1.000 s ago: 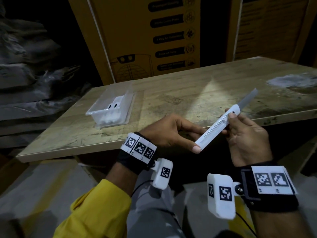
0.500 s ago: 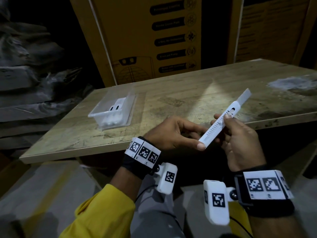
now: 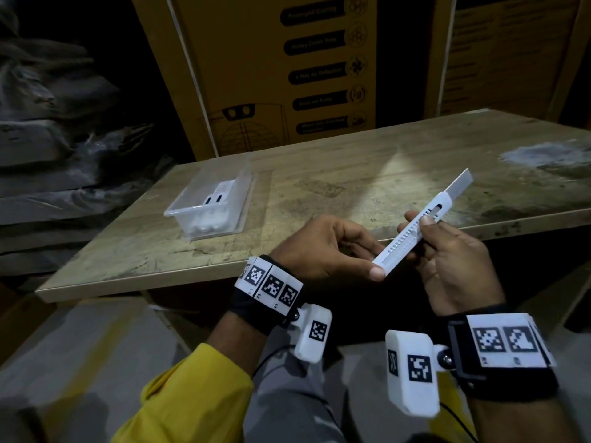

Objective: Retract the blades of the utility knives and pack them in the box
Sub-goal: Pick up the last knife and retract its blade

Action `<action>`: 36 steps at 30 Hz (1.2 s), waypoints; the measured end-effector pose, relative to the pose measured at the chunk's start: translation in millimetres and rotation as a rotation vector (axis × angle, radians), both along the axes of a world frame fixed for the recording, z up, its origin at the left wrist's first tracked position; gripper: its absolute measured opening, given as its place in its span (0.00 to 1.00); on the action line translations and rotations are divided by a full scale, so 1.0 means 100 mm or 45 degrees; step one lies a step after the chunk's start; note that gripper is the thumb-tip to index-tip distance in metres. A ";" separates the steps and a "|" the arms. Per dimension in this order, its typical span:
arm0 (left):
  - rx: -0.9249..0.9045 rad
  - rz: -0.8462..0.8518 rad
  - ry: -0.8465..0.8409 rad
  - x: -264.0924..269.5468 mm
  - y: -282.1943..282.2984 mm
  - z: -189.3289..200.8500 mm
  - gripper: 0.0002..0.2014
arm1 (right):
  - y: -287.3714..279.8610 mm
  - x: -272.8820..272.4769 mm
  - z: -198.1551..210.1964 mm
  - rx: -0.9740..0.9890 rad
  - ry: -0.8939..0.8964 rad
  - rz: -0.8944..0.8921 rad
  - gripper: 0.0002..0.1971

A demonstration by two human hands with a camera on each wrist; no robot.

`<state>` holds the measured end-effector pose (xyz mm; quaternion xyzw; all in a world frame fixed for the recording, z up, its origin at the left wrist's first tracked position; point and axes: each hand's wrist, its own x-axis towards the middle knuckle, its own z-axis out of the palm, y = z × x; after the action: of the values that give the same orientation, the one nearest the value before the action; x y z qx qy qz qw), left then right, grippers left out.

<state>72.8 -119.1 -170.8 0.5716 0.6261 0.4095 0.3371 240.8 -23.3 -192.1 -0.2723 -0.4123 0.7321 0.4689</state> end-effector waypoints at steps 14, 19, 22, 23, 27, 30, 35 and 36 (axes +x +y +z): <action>0.040 0.022 0.032 -0.01 0.02 -0.04 0.17 | 0.01 0.03 0.02 -0.064 0.024 0.128 0.10; 0.049 0.022 0.037 -0.01 0.01 -0.03 0.16 | 0.03 0.04 0.02 -0.014 0.005 0.143 0.11; 0.046 0.013 0.040 -0.02 0.02 -0.04 0.15 | 0.04 0.03 0.01 0.004 0.013 0.136 0.11; 0.044 0.009 0.042 -0.03 0.02 -0.05 0.15 | 0.04 0.03 0.01 0.010 0.013 0.133 0.11; 0.042 -0.009 0.054 -0.04 0.02 -0.04 0.14 | 0.05 0.02 -0.02 0.071 0.003 0.107 0.11; 0.056 0.001 0.035 -0.05 0.03 -0.06 0.16 | 0.06 0.01 -0.02 0.095 -0.010 0.091 0.11; 0.065 0.029 0.025 -0.03 0.05 -0.08 0.15 | 0.03 0.00 0.00 0.065 -0.019 0.046 0.08; 0.073 0.040 0.024 -0.03 0.06 -0.09 0.14 | 0.02 0.00 0.01 0.076 -0.023 0.036 0.08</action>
<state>70.0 -113.3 -180.0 0.5748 0.6262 0.4271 0.3083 241.2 -20.8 -191.0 -0.2588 -0.4419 0.7237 0.4626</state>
